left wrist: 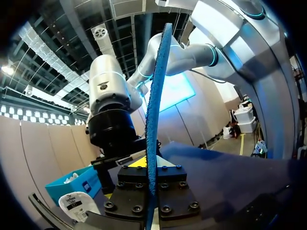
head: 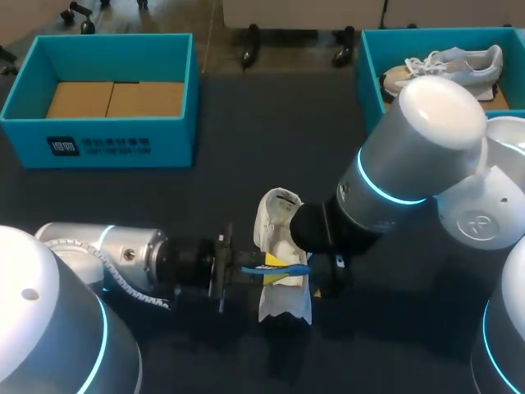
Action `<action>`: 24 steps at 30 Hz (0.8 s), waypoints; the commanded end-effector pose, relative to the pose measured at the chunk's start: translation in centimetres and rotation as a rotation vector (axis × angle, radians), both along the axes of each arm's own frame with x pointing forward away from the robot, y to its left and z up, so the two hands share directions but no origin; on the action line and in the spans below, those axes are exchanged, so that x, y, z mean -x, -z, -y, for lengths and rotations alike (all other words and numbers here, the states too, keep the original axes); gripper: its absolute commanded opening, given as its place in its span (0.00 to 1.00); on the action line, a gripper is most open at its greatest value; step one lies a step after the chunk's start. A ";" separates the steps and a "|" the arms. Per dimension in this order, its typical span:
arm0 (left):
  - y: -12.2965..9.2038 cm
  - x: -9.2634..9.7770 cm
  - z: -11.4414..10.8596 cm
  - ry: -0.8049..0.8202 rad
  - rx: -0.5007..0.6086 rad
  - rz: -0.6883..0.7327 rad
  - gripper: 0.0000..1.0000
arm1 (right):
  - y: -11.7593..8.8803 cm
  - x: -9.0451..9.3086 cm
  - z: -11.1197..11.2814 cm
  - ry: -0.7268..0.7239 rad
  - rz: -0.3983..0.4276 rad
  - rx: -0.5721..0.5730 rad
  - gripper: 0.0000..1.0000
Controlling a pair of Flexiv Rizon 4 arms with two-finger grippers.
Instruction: Take the shoe out of the shoebox, open the shoe tongue, remove and reinsert the insole, then place the shoe into the shoebox
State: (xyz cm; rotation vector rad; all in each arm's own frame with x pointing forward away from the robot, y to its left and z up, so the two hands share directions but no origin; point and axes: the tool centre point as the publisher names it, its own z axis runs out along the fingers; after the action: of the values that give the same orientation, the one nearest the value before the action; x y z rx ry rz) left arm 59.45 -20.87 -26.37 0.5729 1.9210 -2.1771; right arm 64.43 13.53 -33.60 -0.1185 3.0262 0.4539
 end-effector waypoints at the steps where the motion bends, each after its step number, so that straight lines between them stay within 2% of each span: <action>1: 0.4 0.0 0.3 -0.008 0.003 0.006 0.00 | 0.3 0.1 -0.1 0.001 0.002 0.000 1.00; 24: 1.9 -1.8 0.7 -0.051 -0.001 0.020 0.00 | 0.3 0.1 -0.1 0.001 0.002 0.000 1.00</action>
State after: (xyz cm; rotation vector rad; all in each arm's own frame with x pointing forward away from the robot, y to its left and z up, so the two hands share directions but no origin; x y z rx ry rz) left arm 61.15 -21.21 -27.97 0.5377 1.9100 -2.1296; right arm 64.47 13.61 -33.64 -0.1181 3.0269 0.4529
